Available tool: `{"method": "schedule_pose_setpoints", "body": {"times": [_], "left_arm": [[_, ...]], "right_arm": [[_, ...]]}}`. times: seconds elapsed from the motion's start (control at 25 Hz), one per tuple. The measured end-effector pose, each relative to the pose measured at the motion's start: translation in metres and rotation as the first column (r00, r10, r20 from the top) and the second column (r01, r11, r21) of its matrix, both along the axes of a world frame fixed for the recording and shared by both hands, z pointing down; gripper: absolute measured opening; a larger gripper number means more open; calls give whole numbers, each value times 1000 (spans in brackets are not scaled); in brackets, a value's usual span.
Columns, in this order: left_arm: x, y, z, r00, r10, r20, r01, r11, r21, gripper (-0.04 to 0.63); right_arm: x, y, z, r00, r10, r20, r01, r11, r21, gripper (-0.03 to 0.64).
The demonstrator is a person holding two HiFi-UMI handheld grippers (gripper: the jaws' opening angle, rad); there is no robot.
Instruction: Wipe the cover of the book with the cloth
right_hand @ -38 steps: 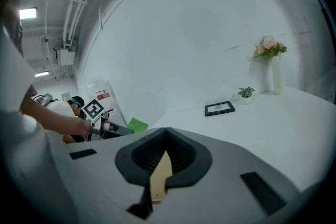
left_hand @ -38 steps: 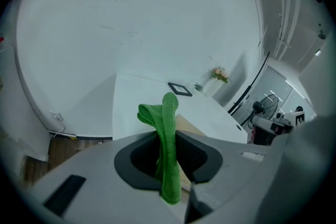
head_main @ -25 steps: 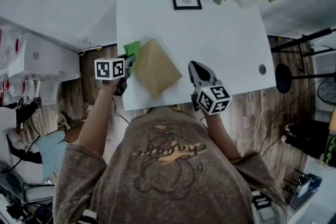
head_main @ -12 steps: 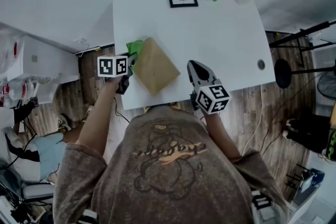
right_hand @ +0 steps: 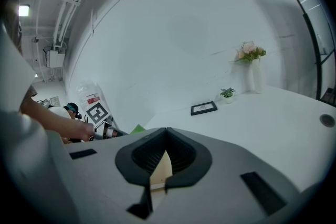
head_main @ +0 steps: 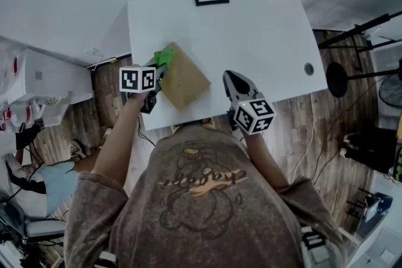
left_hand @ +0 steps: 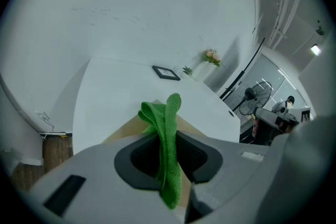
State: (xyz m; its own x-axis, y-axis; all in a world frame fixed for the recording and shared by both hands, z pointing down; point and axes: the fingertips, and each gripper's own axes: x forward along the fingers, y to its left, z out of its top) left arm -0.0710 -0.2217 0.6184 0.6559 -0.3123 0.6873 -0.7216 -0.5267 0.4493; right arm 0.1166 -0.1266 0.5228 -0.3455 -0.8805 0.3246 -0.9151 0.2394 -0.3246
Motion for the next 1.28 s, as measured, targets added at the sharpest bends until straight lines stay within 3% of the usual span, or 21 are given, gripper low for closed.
{"method": "schedule_pose_setpoints", "body": {"times": [0.28, 0.64, 1.12, 1.28], "left_arm": [[49, 41, -1, 991, 124, -45, -125, 992, -23, 67], [95, 94, 1, 963, 262, -62, -265, 963, -47, 67], [118, 139, -15, 932, 328, -156, -349, 927, -137, 67], [111, 127, -48, 939, 287, -191, -305, 949, -77, 67]], "right_arm": [[8, 9, 0, 1000, 8, 0, -8, 1000, -1, 2], [22, 20, -1, 999, 33, -1, -33, 999, 0, 2], [40, 30, -9, 998, 67, -8, -67, 998, 16, 2], [43, 28, -22, 997, 76, -8, -76, 996, 55, 2]]}}
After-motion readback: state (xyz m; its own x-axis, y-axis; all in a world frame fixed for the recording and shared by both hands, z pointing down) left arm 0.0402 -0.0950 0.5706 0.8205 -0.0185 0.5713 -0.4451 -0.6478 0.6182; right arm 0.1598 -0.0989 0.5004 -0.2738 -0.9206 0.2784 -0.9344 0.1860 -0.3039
